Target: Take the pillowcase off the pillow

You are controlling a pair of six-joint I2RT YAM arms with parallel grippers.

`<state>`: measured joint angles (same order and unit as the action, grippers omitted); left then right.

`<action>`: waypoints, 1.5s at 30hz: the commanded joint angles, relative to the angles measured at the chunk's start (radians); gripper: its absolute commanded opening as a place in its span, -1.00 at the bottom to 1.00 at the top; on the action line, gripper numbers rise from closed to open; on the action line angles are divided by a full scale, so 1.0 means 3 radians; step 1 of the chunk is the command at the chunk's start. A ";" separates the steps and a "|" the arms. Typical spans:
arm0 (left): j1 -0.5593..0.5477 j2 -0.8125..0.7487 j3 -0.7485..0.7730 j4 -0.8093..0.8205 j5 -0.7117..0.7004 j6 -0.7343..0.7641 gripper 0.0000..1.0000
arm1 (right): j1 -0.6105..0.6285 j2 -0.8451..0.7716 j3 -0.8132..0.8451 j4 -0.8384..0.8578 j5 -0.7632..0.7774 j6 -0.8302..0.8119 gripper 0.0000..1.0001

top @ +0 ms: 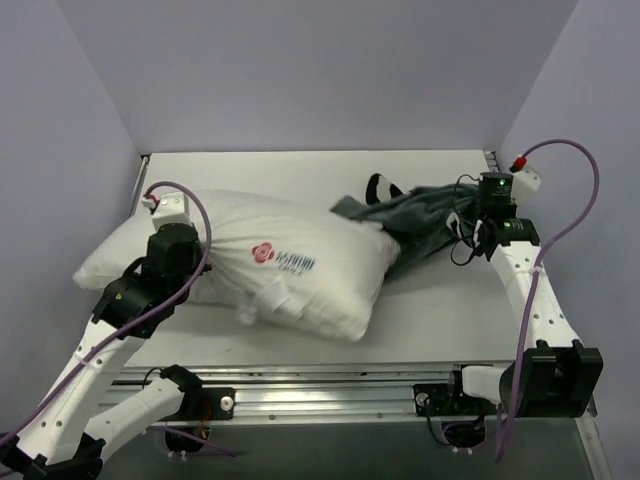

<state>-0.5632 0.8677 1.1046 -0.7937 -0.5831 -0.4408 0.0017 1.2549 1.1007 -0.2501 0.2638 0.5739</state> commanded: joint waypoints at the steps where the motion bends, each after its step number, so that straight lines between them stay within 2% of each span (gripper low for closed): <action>1: 0.0251 -0.0100 0.0306 -0.0443 -0.0638 0.0222 -0.95 | -0.0087 -0.0143 0.0099 -0.0041 0.0302 0.0102 -1.00; 5: 0.0262 -0.0085 0.0337 -0.0341 -0.0491 0.0232 -0.95 | -0.0088 -0.0006 0.0232 0.0086 -0.0035 0.0071 -1.00; 8: 0.0262 0.0073 0.0383 -0.0167 -0.0302 0.0262 -0.95 | -0.0072 0.0290 0.0624 0.0046 -0.0311 -0.0026 -1.00; 12: 0.0272 0.0456 0.0648 0.0073 -0.0204 0.0436 -0.95 | -0.0026 0.0562 0.1182 0.0087 -0.0174 -0.0159 -1.00; 14: 0.0292 0.0732 0.0934 0.0252 -0.0122 0.0523 -0.95 | -0.0026 0.0709 0.1417 0.0209 -0.0016 -0.0246 -1.00; 18: 0.0374 0.1304 0.1634 0.0482 0.0016 0.0692 -0.95 | -0.0026 0.0981 0.2270 0.0398 0.0097 -0.0435 -1.00; 21: 0.0435 0.1831 0.2284 0.0595 0.0164 0.0743 -0.95 | -0.0026 0.1007 0.2568 0.0715 0.0051 -0.0507 -1.00; 24: 0.0481 0.2046 0.2760 0.0728 0.0215 0.0774 -0.95 | -0.0026 0.0895 0.2600 0.1093 0.0011 -0.0558 -1.00; 26: 0.0497 0.2088 0.2883 0.0845 0.0149 0.0804 -0.95 | -0.0026 0.0707 0.2355 0.1487 -0.0040 -0.0568 -1.00; 29: 0.0522 0.2007 0.2731 0.1085 0.0026 0.0912 -0.95 | -0.0026 0.0568 0.2022 0.1667 -0.0255 -0.0624 -1.00; 32: 0.0538 0.1767 0.2129 0.1397 -0.0025 0.0892 -0.95 | -0.0026 0.0588 0.1758 0.1437 -0.0638 -0.0650 -1.00; 34: 0.0538 0.1578 0.1624 0.1474 0.0036 0.0785 -0.93 | 0.0213 0.0623 0.1583 0.1325 -0.0995 -0.0741 -1.00; 36: 0.0538 0.1424 0.1310 0.1444 0.0052 0.0601 -0.75 | 0.0418 0.0674 0.1409 0.1197 -0.1017 -0.0859 -1.00; 37: 0.0543 0.1378 0.0995 0.1378 0.0062 0.0539 -0.45 | 0.0525 0.0710 0.1373 0.1050 -0.1053 -0.0951 -1.00; 39: 0.0553 0.1255 0.0717 0.1281 0.0037 0.0265 -0.16 | 0.0761 0.0823 0.1261 0.0987 -0.1135 -0.0967 -1.00; 41: 0.0568 0.1163 0.0416 0.1081 0.0051 0.0105 0.23 | 0.0985 0.0940 0.1214 0.1002 -0.1110 -0.0962 -1.00; 43: 0.0574 0.0933 0.0292 0.0908 0.0113 -0.0029 0.60 | 0.1129 0.1113 0.1305 0.0967 -0.1053 -0.0998 -1.00; 44: 0.0574 0.0852 0.0230 0.0856 0.0159 -0.0049 0.88 | 0.1266 0.1175 0.1377 0.0931 -0.0957 -0.1043 -1.00; 45: 0.0574 0.0679 0.0230 0.0734 0.0179 -0.0059 0.99 | 0.1328 0.1242 0.1519 0.0900 -0.0905 -0.1064 -1.00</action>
<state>-0.3988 1.1778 1.1797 -0.5507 -0.5419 -0.3763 0.3439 1.6203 1.4620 -0.0143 -0.0189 0.2955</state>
